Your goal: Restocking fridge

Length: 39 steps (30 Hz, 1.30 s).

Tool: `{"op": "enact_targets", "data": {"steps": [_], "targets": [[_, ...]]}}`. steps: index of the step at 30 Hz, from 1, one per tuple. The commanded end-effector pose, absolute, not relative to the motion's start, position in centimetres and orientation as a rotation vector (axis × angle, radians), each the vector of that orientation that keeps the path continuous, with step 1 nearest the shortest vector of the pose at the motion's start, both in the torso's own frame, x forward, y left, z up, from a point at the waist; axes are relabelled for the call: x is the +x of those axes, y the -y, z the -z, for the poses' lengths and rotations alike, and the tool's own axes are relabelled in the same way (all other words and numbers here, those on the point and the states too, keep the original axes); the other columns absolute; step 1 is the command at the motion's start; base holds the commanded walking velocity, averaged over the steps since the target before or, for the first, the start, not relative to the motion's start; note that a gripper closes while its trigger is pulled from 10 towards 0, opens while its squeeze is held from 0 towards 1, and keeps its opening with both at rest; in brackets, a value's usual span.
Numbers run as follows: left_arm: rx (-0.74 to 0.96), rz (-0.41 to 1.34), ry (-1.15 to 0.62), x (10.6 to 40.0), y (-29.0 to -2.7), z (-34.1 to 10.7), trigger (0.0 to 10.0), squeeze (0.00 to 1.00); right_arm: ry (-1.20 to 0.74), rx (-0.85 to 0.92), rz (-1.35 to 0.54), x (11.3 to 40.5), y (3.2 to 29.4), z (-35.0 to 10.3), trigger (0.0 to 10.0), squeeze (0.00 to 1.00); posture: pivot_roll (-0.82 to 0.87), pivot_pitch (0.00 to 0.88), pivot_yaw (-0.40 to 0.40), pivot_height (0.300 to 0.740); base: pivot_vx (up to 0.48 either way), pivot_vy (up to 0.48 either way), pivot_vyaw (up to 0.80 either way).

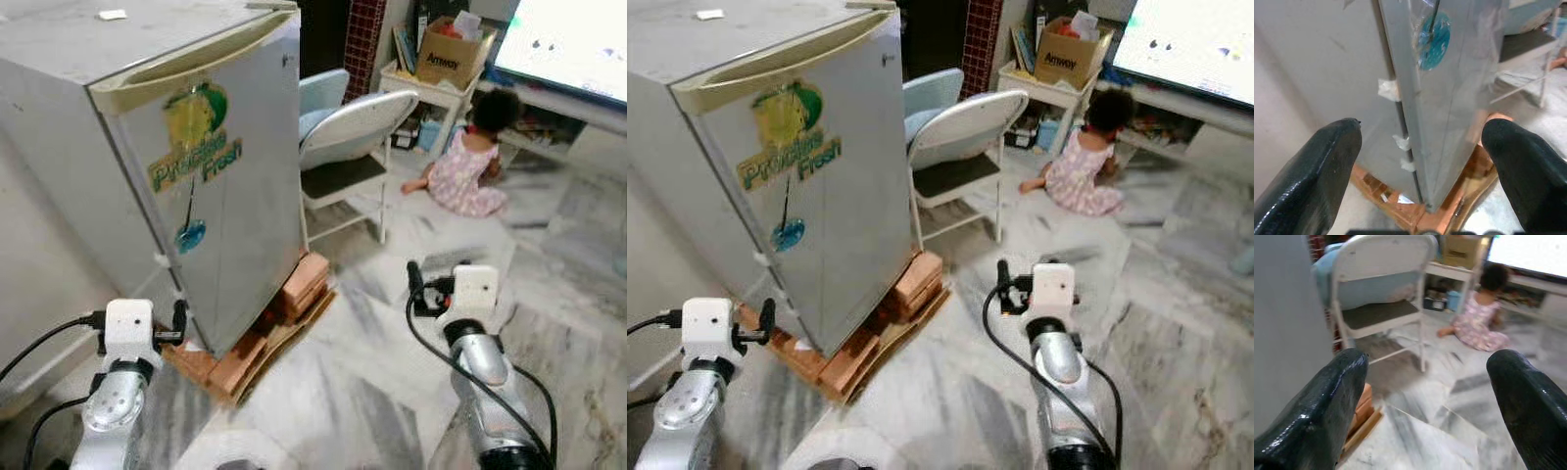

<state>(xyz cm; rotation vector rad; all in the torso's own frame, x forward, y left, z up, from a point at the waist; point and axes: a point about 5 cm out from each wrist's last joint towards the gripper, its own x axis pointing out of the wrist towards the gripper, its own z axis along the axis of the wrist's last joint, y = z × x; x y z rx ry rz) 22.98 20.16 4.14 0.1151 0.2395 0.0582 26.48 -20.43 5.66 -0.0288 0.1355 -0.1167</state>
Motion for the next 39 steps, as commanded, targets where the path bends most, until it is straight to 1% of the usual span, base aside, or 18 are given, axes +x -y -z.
{"op": "enact_targets", "data": {"steps": [1,4,10,21,39], "targets": [[0.137,-0.069,-0.231,23.1,-20.8,-4.5,10.0,0.0,-0.129,0.032,0.082,27.0,19.7,-6.2,10.0,0.0,0.02,0.0,-0.033,0.74,0.0,0.48,0.0],[0.138,-0.063,-0.223,23.3,-20.7,-4.5,10.0,0.0,-0.08,0.02,0.057,27.1,19.2,-6.8,10.0,0.0,0.02,0.0,-0.034,0.74,0.0,0.48,0.0],[0.143,-0.051,-0.206,23.5,-20.6,-4.7,10.0,0.0,-0.084,0.039,0.056,27.3,19.1,-6.8,10.0,0.0,0.02,0.0,-0.034,0.74,0.0,0.48,-0.08],[0.139,-0.041,-0.198,23.8,-20.4,-4.8,10.0,0.0,-0.077,0.043,0.051,27.4,19.2,-6.9,10.0,0.0,0.02,0.0,-0.031,0.74,0.0,0.449,-0.8],[0.101,0.015,-0.158,23.9,-19.7,-5.0,10.0,0.0,-0.075,0.034,0.052,27.6,19.1,-6.8,10.0,0.0,0.03,0.0,-0.032,0.74,0.0,0.0,-0.8]]}}
